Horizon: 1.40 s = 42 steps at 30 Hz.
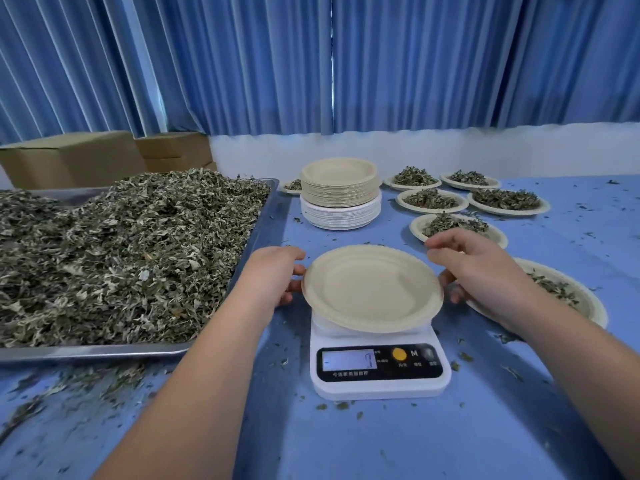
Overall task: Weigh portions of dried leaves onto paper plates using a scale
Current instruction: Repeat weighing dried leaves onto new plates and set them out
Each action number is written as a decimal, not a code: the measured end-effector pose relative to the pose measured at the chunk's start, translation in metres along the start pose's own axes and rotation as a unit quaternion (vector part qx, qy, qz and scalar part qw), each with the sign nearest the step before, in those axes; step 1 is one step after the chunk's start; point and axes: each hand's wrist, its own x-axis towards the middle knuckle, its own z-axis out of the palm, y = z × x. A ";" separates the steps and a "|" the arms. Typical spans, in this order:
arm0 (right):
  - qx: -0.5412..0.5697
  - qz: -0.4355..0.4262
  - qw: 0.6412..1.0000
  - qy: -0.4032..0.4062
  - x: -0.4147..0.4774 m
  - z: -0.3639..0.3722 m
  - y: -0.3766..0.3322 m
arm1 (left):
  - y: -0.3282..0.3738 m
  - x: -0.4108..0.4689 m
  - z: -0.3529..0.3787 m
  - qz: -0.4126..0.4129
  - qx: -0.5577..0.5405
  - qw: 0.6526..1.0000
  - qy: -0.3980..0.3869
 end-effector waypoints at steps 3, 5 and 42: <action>-0.033 -0.014 0.998 0.044 0.000 -0.001 0.002 | -0.009 0.006 0.000 -0.007 -0.003 1.000 0.021; -0.052 -0.027 0.996 0.066 0.000 0.000 0.003 | -0.012 0.010 0.001 -0.018 0.002 0.999 0.032; -0.261 0.187 0.850 -0.418 -0.036 -0.029 -0.031 | -0.020 0.008 0.004 0.052 0.098 0.992 0.051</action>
